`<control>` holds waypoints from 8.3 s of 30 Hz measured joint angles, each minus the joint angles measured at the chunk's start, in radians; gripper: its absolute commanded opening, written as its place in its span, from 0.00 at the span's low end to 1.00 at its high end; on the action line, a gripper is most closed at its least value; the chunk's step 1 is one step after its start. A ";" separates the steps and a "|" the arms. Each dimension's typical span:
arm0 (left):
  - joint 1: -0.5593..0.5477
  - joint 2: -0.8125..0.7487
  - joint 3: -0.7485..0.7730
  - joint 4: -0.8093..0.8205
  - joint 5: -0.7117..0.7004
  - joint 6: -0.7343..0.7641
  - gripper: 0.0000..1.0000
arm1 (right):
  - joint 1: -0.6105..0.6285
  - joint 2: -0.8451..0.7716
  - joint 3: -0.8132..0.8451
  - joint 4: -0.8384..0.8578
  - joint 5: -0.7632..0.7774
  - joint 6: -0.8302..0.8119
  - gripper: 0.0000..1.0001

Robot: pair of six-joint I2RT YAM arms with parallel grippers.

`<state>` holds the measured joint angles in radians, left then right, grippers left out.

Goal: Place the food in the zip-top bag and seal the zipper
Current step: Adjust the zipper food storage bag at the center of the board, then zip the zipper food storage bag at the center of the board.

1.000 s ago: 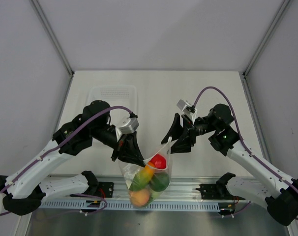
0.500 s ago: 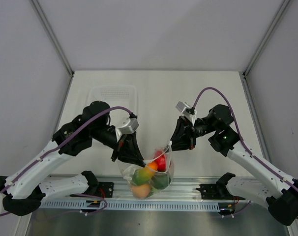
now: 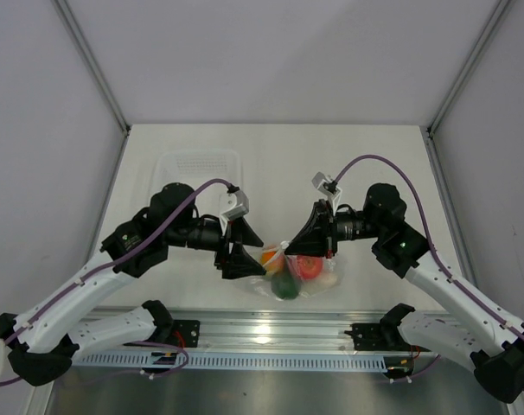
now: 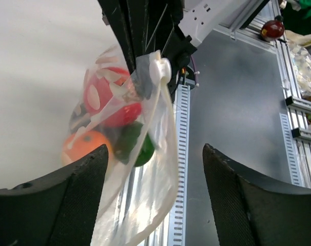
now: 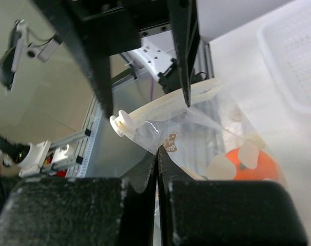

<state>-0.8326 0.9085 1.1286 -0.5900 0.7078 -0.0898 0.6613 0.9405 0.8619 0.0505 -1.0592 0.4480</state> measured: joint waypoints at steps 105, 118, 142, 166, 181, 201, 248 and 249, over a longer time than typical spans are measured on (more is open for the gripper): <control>0.011 0.181 -0.074 0.425 0.198 -0.147 0.38 | 0.086 -0.129 -0.116 -0.127 0.196 -0.109 0.00; 0.011 0.243 -0.075 0.446 0.243 -0.191 0.42 | 0.102 -0.128 -0.116 -0.128 0.189 -0.124 0.00; 0.013 0.264 -0.071 0.378 0.242 -0.189 0.01 | 0.112 -0.114 -0.116 -0.150 0.251 -0.135 0.00; 0.018 0.299 0.014 0.208 0.107 -0.135 0.00 | 0.126 -0.186 -0.166 -0.109 0.481 -0.030 0.00; 0.051 0.214 -0.042 0.127 0.053 -0.100 0.01 | 0.101 -0.206 -0.177 -0.102 0.547 -0.010 0.00; 0.094 0.076 -0.212 0.107 0.009 -0.092 0.01 | -0.097 -0.231 -0.211 -0.103 0.563 0.051 0.00; 0.120 -0.175 -0.373 0.067 -0.198 -0.235 0.01 | -0.326 -0.279 -0.271 -0.212 0.723 0.101 0.00; 0.120 -0.176 -0.373 0.066 -0.202 -0.235 0.01 | -0.328 -0.279 -0.272 -0.213 0.723 0.101 0.00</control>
<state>-0.7128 0.7326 0.7551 -0.5243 0.5060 -0.3252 0.3328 0.6617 0.5896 -0.1623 -0.3363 0.5495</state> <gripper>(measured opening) 0.088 0.003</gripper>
